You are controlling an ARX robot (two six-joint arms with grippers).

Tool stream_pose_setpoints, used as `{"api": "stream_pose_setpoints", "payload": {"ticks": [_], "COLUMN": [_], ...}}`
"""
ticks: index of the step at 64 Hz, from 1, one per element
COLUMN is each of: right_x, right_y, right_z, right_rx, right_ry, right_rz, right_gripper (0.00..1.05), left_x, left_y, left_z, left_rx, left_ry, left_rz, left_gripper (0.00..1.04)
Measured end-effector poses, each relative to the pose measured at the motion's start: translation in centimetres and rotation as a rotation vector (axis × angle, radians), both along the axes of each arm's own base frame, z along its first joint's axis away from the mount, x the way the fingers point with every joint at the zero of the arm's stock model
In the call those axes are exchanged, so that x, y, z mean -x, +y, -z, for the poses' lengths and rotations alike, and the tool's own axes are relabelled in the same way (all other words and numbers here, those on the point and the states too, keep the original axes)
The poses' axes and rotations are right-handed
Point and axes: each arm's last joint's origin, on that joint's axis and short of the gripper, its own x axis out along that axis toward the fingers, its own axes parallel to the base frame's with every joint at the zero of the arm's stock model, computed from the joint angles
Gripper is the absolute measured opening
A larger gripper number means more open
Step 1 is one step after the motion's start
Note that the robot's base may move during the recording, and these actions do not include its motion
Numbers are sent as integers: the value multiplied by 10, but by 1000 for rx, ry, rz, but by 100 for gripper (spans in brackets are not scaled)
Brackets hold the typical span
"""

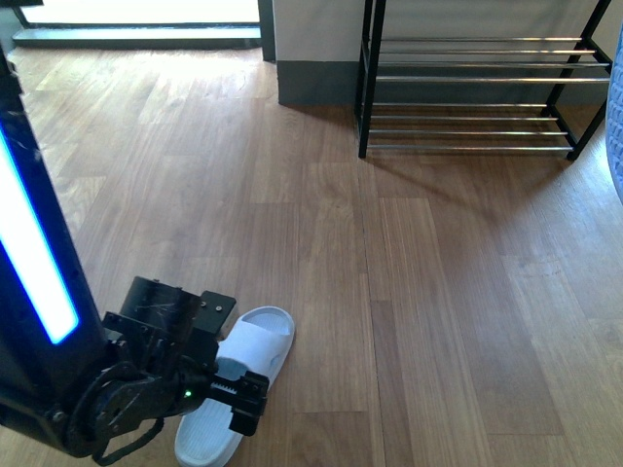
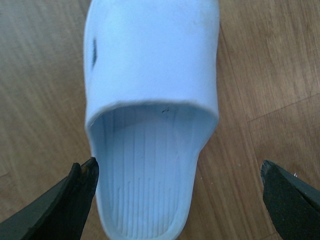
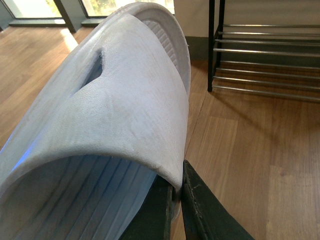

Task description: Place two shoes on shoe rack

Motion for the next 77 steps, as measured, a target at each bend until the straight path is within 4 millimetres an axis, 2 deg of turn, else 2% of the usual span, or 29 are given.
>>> {"api": "stream_pose_setpoints", "payload": {"ticks": [22, 39, 62, 64, 70, 77], "right_x": [0, 0, 0, 0, 0, 0], "right_y": [0, 0, 0, 0, 0, 0], "right_z": [0, 0, 0, 0, 0, 0], "right_rx": [0, 1, 1, 1, 1, 1], "right_ry": [0, 0, 0, 0, 0, 0], "right_rz": [0, 0, 0, 0, 0, 0], "right_gripper": [2, 2, 2, 2, 2, 2], "left_x": [-25, -36, -36, -37, -39, -40], "left_y": [-34, -40, -39, -39, -35, -20], "left_z": [31, 38, 44, 43, 42, 26], "left_rx": [67, 56, 49, 41, 32, 34], "left_ry": [20, 6, 16, 8, -19, -65], "left_rz": [52, 15, -26, -34, -77, -162], "left_gripper": [95, 58, 10, 3, 2, 2]}}
